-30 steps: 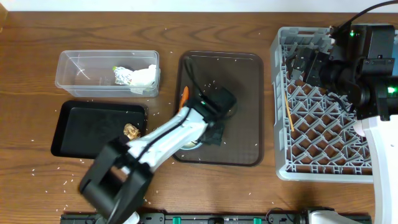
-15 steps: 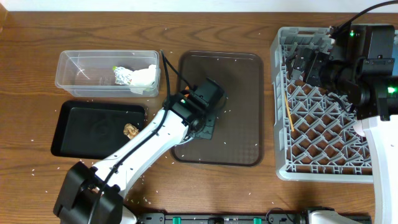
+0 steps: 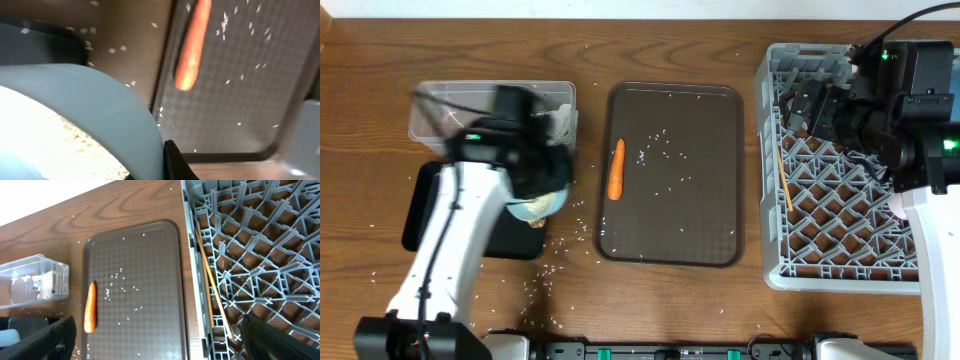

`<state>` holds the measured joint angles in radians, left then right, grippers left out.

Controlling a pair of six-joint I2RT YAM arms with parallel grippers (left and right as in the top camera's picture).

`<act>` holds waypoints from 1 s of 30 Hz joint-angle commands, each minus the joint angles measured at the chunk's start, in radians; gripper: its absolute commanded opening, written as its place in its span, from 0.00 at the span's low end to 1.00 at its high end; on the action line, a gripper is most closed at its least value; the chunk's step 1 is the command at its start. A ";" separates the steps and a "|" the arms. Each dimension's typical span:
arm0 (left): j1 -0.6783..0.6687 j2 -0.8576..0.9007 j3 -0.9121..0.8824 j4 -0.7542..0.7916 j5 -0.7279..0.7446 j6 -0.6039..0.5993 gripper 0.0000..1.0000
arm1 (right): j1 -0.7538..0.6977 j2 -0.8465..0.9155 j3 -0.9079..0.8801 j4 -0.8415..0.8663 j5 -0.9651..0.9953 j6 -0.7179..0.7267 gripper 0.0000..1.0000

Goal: Sort waste into correct bins and load items into the dishwasher rack
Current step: 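Carry the bowl over the black tray and tilt it to dump the rice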

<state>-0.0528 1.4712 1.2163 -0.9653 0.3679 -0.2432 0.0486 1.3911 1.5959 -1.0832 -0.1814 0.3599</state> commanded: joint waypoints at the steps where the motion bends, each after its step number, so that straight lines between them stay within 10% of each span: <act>1: 0.145 -0.007 -0.039 -0.006 0.211 0.130 0.06 | -0.003 0.000 0.008 -0.003 0.009 0.006 0.99; 16: 0.846 -0.001 -0.404 0.349 1.012 0.438 0.06 | -0.003 0.000 0.008 -0.003 0.009 0.006 0.99; 30: 0.935 0.016 -0.521 0.642 1.204 0.459 0.06 | -0.002 0.000 0.008 0.017 0.009 0.006 0.99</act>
<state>0.8764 1.4826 0.6937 -0.3313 1.5135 0.1776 0.0486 1.3911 1.5959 -1.0683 -0.1799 0.3599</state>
